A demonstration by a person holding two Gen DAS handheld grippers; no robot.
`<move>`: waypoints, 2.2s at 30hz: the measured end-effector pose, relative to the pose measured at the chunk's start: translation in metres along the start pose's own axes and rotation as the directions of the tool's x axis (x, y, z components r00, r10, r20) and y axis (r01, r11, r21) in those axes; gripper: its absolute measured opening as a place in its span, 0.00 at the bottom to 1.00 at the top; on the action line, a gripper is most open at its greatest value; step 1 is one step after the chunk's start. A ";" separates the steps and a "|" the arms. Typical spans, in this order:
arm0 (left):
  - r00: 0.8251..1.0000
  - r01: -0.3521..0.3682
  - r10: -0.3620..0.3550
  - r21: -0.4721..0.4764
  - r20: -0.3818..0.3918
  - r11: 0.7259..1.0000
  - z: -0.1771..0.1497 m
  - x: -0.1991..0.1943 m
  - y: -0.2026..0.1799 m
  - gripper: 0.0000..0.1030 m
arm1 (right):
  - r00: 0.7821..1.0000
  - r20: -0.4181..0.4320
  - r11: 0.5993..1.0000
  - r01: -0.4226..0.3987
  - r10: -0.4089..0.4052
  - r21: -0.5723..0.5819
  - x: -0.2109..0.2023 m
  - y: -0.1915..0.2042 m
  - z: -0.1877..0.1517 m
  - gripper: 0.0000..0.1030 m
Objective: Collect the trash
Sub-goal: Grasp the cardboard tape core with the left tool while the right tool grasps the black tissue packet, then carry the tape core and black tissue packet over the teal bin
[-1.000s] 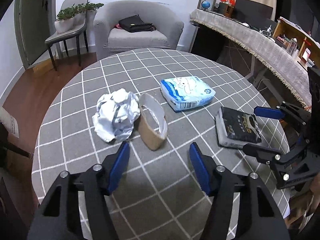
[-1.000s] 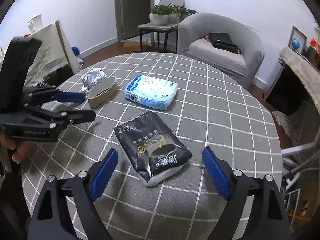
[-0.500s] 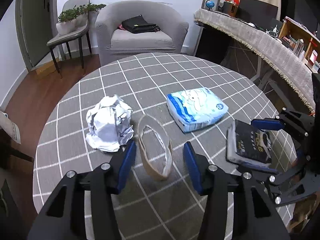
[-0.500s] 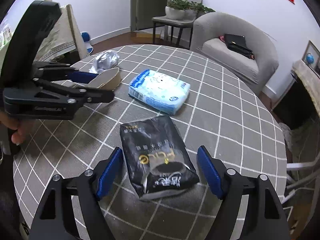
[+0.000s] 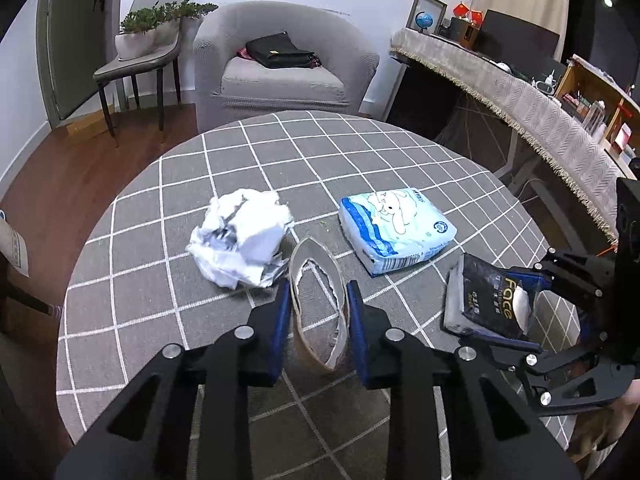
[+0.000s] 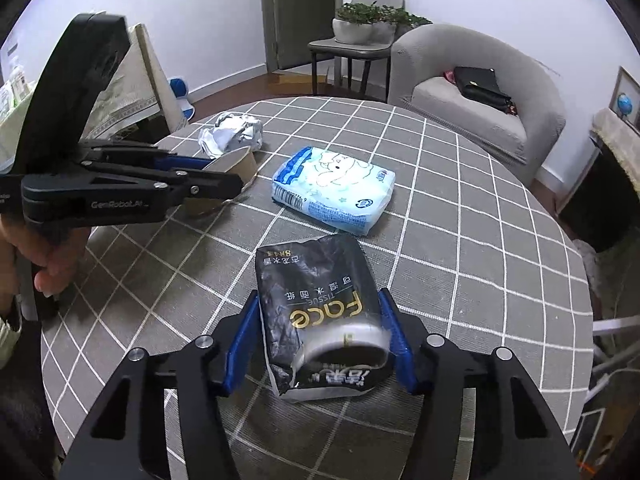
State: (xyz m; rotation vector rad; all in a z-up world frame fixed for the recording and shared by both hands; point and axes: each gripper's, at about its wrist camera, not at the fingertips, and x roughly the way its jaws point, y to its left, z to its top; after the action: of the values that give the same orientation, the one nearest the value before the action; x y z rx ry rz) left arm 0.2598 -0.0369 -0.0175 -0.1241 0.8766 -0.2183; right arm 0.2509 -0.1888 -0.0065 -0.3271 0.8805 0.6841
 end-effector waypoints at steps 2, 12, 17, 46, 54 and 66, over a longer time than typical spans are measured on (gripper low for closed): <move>1.000 -0.006 0.006 0.016 -0.001 1.000 -0.003 -0.002 -0.003 0.27 | 1.000 -0.001 1.000 0.009 -0.009 0.009 0.000 0.000 0.000 0.54; 1.000 0.003 -0.003 0.023 0.015 1.000 -0.022 -0.025 0.000 0.26 | 1.000 -0.003 0.996 0.027 -0.026 0.080 -0.005 0.008 -0.004 0.48; 0.999 -0.004 0.003 0.024 0.033 1.000 -0.034 -0.044 0.006 0.26 | 1.000 0.003 0.996 0.029 -0.030 0.088 -0.009 0.025 -0.007 0.47; 0.990 -0.126 0.131 -0.080 0.059 0.989 -0.115 -0.147 0.096 0.27 | 0.982 0.140 0.988 -0.138 0.128 0.065 -0.018 0.166 0.025 0.47; 0.983 -0.180 0.181 -0.085 0.010 0.980 -0.139 -0.142 0.132 0.27 | 0.965 0.200 0.981 -0.186 0.172 0.054 -0.014 0.204 0.052 0.47; 0.977 -0.207 0.194 -0.169 -0.090 0.964 -0.180 -0.134 0.206 0.28 | 0.951 0.181 0.967 -0.255 0.251 -0.003 0.023 0.277 0.084 0.47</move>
State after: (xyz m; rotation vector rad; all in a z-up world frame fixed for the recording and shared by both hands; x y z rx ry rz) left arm 0.0664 0.1923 -0.0715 -0.1925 0.9738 0.0462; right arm 0.1260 0.0713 0.0292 -0.1313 0.7625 0.9270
